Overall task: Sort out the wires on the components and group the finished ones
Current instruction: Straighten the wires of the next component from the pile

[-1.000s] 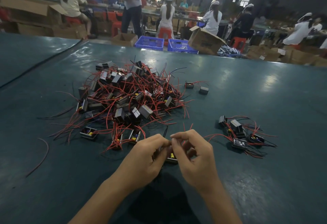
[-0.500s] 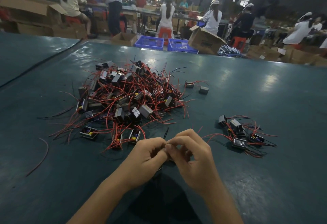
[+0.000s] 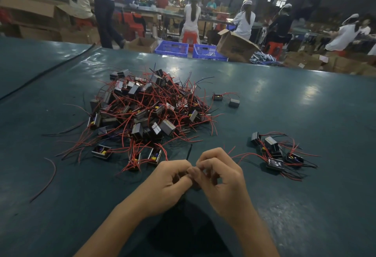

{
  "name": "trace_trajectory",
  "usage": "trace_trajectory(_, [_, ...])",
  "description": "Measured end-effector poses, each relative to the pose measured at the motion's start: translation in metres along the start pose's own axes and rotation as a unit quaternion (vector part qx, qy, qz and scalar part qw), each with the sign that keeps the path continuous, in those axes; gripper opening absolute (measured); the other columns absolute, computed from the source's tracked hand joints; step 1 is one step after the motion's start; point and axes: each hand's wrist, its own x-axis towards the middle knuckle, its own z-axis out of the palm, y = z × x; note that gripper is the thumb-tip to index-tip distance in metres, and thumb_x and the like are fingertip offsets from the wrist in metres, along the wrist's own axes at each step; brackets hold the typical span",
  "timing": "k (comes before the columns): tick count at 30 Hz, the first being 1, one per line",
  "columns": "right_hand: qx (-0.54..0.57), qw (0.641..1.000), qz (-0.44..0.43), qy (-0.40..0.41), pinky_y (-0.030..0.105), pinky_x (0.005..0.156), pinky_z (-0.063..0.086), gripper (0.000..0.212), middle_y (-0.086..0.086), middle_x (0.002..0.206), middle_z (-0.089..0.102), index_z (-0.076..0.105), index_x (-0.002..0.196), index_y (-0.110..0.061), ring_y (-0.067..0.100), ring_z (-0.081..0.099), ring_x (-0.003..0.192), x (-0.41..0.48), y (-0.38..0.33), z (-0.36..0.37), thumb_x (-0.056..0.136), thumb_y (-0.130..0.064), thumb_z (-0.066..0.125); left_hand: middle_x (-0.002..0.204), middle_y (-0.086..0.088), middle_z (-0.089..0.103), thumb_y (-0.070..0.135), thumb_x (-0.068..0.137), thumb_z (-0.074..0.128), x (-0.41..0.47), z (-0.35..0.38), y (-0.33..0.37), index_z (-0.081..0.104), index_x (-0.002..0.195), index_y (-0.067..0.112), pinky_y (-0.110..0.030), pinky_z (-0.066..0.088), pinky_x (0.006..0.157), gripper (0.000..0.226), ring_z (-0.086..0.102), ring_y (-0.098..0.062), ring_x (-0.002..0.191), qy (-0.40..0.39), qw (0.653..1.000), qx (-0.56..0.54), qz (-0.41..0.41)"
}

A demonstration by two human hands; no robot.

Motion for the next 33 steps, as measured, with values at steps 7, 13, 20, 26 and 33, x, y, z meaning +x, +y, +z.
trace_trajectory(7, [0.005, 1.0, -0.005, -0.003, 0.019, 0.055, 0.041, 0.021, -0.009, 0.084, 0.054, 0.059, 0.079, -0.015, 0.006, 0.051, 0.065, 0.001, -0.001, 0.002, 0.094, -0.028, 0.065, 0.065, -0.015, 0.055, 0.034, 0.083, 0.048, 0.0, -0.001, 0.0, 0.064, 0.071, 0.031, -0.05, 0.041, 0.056, 0.02, 0.049, -0.035, 0.06, 0.0, 0.999, -0.037, -0.005])
trace_trajectory(13, [-0.013, 0.998, 0.035, 0.042, 0.011, 0.056, 0.037, 0.017, -0.016, 0.073, 0.055, 0.058, 0.078, -0.026, 0.004, 0.052, 0.06, 0.005, -0.004, -0.001, 0.093, -0.033, 0.064, 0.071, -0.012, 0.065, 0.033, 0.088, 0.065, 0.001, 0.002, -0.001, 0.07, 0.083, 0.024, -0.056, 0.046, 0.059, 0.012, 0.058, -0.043, 0.066, 0.034, 0.999, -0.03, 0.004])
trace_trajectory(20, [0.076, 0.984, 0.138, 0.084, 0.032, 0.049, 0.049, 0.012, -0.001, 0.065, 0.062, 0.061, 0.093, -0.034, 0.02, 0.062, 0.053, 0.003, -0.01, 0.003, 0.086, -0.03, 0.071, 0.066, 0.0, 0.069, 0.015, 0.088, 0.069, 0.0, 0.003, -0.001, 0.076, 0.084, 0.014, -0.046, 0.05, 0.055, 0.008, 0.063, -0.025, 0.057, 0.08, 0.996, 0.013, 0.039])
trace_trajectory(26, [0.079, 0.984, 0.139, 0.073, 0.021, 0.051, 0.046, 0.01, -0.003, 0.066, 0.065, 0.064, 0.091, -0.031, 0.016, 0.061, 0.053, 0.004, -0.013, 0.0, 0.088, -0.022, 0.068, 0.066, 0.002, 0.069, 0.026, 0.088, 0.065, 0.001, 0.006, -0.002, 0.073, 0.078, 0.028, -0.043, 0.05, 0.059, 0.013, 0.063, -0.027, 0.06, 0.068, 0.997, -0.025, 0.01])
trace_trajectory(33, [0.029, 0.998, 0.058, -0.019, 0.017, 0.053, 0.042, 0.005, -0.009, 0.085, 0.062, 0.07, 0.088, -0.017, 0.015, 0.06, 0.061, 0.003, -0.011, -0.008, 0.088, -0.017, 0.065, 0.065, 0.002, 0.069, 0.014, 0.084, 0.061, 0.004, -0.001, -0.004, 0.072, 0.08, 0.012, -0.018, 0.048, 0.062, 0.012, 0.064, -0.008, 0.061, 0.048, 0.987, -0.153, -0.025])
